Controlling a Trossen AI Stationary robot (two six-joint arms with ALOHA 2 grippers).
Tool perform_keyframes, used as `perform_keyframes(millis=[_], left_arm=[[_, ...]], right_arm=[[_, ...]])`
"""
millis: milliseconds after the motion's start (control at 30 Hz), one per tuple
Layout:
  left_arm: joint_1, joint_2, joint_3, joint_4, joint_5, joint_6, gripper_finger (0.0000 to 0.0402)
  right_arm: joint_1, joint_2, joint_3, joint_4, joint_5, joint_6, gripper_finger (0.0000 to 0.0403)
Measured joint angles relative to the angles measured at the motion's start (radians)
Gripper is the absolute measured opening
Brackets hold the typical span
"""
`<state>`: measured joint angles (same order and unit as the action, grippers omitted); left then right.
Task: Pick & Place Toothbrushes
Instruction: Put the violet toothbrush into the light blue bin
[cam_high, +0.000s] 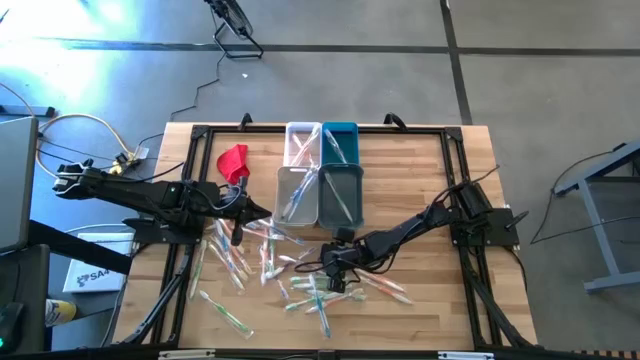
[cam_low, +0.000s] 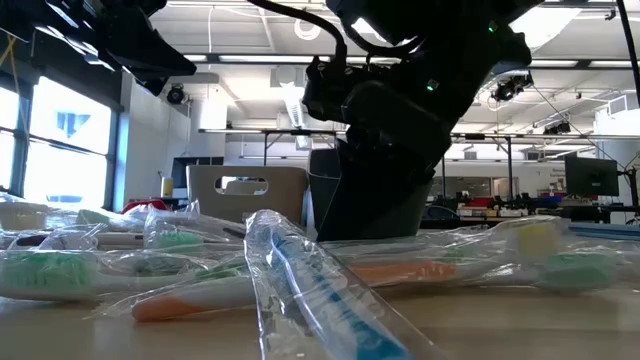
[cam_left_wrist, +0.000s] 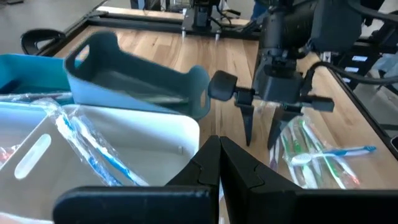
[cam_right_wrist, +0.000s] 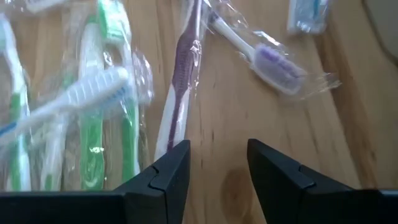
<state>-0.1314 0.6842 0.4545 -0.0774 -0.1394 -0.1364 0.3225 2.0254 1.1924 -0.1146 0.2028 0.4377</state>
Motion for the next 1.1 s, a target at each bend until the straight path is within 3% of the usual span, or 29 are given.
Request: perform_keyframes(millis=[567,1100], left_arm=[[0.0,0.0,0.0,-0.001,-0.002,-0.003,0.0],[0.0,0.0,0.0,-0.004,-0.003,-0.002,0.0]], right_arm=[[-0.009,-0.096,0.0,0.014,-0.002,-0.023,0.0128],[0.057,-0.098,0.0,0.021,0.034,0.078,0.0102]])
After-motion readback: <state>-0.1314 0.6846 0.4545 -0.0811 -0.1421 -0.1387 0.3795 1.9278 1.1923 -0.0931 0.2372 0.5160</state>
